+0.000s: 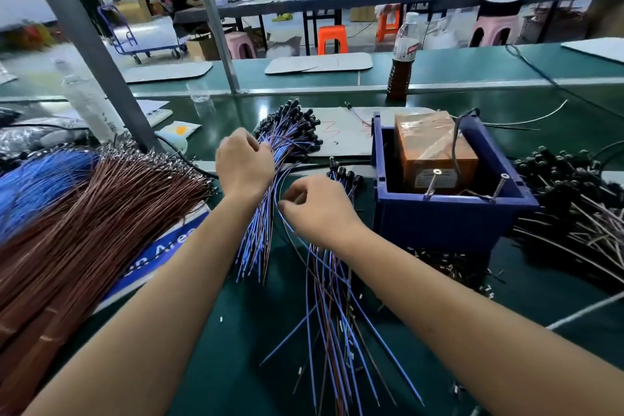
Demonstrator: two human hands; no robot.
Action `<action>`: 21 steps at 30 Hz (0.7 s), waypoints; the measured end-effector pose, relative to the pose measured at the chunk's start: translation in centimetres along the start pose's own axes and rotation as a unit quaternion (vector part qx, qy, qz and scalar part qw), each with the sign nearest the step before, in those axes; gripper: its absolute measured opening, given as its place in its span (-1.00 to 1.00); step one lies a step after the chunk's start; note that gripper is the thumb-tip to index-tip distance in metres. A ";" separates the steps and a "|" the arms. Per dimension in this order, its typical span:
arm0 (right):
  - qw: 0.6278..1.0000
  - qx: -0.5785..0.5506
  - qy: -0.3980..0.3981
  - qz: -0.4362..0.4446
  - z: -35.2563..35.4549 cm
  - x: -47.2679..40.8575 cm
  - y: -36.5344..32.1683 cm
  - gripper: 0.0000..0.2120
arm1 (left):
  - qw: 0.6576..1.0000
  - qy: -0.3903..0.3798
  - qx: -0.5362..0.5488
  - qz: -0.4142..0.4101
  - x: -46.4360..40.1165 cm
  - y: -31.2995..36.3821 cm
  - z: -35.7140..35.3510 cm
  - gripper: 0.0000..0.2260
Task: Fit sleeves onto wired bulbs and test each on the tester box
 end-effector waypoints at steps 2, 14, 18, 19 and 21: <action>0.995 -0.098 0.019 -0.008 -0.1 -0.2 -0.1 -0.78 | 0.973 -0.034 0.227 0.039 0.9 1.3 1.0 -0.83; 0.930 -0.342 0.011 0.136 4.9 2.4 -3.7 -0.85 | 0.836 0.047 0.535 -0.111 5.4 9.5 8.2 -0.82; 0.956 -0.251 0.007 0.150 4.9 2.1 -3.4 -0.77 | 0.852 0.044 0.507 -0.124 5.5 9.7 8.6 -0.81; 0.964 -0.228 -0.003 0.140 4.4 2.0 -3.2 -0.72 | 0.863 0.031 0.491 -0.112 5.3 9.6 8.4 -0.80; 0.979 -0.164 -0.041 0.118 3.2 2.0 -2.8 -0.63 | 0.894 -0.001 0.441 -0.084 5.1 9.3 7.8 -0.78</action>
Point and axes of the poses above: each hand's wrist, its own x-axis away from the middle knuckle, its own z-axis out of the back of the hand, y = z × x, the point moved 4 cm from there along -x, towards the middle knuckle, and after that the axes turned 14 degrees about -x, right-handed, at the moved point
